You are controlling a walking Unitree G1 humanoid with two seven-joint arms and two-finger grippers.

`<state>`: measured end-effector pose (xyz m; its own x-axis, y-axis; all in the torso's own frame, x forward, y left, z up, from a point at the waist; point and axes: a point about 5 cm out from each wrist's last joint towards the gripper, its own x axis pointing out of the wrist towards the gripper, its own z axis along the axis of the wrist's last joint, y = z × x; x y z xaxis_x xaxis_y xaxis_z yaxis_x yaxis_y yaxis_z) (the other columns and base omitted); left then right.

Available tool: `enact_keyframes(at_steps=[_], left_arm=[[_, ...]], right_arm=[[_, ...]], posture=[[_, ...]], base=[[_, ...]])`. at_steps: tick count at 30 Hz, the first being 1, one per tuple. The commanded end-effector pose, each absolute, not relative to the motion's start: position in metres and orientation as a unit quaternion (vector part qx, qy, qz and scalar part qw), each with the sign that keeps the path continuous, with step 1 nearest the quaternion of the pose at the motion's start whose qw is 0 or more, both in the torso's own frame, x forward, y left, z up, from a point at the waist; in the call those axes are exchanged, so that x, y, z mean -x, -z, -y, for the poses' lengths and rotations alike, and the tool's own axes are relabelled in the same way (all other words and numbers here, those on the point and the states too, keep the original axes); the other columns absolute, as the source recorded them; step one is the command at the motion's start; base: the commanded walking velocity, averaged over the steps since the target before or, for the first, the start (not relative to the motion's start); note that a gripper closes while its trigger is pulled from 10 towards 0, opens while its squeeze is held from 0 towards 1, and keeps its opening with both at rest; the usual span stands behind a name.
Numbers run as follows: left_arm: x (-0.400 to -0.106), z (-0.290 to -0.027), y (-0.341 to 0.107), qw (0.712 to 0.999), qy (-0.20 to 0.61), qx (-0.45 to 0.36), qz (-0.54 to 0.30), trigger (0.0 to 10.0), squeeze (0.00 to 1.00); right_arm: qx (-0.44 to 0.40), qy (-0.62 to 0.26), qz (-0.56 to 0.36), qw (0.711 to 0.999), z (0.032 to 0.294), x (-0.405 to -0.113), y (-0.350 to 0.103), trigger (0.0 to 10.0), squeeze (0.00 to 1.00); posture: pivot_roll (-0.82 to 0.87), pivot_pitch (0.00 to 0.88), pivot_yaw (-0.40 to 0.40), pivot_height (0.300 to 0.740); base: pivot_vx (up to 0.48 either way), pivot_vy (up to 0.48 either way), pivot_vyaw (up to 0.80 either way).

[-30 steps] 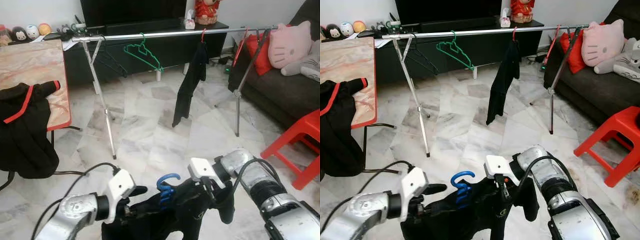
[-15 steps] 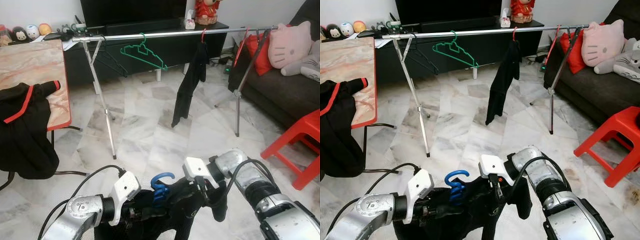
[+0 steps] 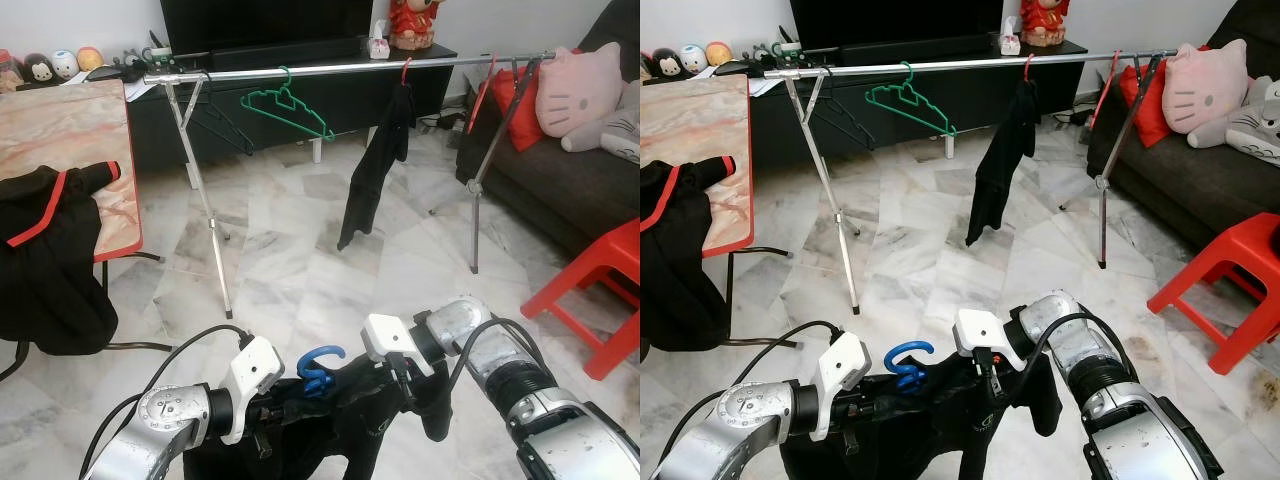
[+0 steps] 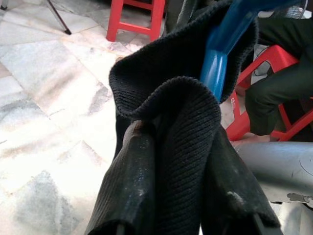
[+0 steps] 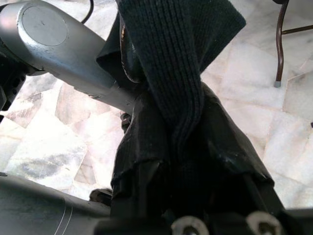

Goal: Hang hanger

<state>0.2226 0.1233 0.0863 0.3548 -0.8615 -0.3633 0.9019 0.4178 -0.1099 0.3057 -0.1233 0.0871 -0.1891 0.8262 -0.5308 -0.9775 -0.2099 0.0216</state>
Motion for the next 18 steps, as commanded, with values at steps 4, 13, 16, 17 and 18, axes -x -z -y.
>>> enact_keyframes(at_steps=[4,13,16,17,18], left_arm=[[-0.2227,-0.1226,-0.0827,0.819,0.535,-0.062,-0.197,0.0,0.0],[-0.2232,-0.1213,-0.0812,0.819,0.535,-0.065,-0.198,0.0,0.0],[-0.2256,-0.1204,-0.0817,0.821,0.532,-0.066,-0.194,0.0,0.0],[-0.2259,-0.1203,-0.0817,0.822,0.532,-0.066,-0.194,0.0,0.0],[-0.2257,-0.1202,-0.0815,0.822,0.532,-0.066,-0.193,0.0,0.0]], right_arm=[[0.215,-0.749,-0.148,0.609,0.1176,-0.3122,-0.1002,0.0,0.0],[0.222,-0.743,-0.147,0.613,0.1153,-0.3115,-0.0969,10.0,0.0],[0.226,-0.741,-0.15,0.615,0.1151,-0.3114,-0.0951,10.0,0.0],[0.225,-0.741,-0.152,0.614,0.1152,-0.3112,-0.0948,10.0,0.0],[0.222,-0.745,-0.156,0.61,0.1153,-0.3101,-0.0937,10.0,0.0]], posture=[[-0.03,0.0,-0.037,0.732],[-0.03,0.0,-0.031,0.732],[-0.03,0.0,-0.031,0.732],[-0.03,0.0,-0.031,0.732],[-0.03,0.0,-0.032,0.732]], base=[[0.0,0.0,0.0],[0.0,0.0,0.0],[0.0,0.0,0.0],[0.0,0.0,0.0],[0.0,0.0,0.0]])
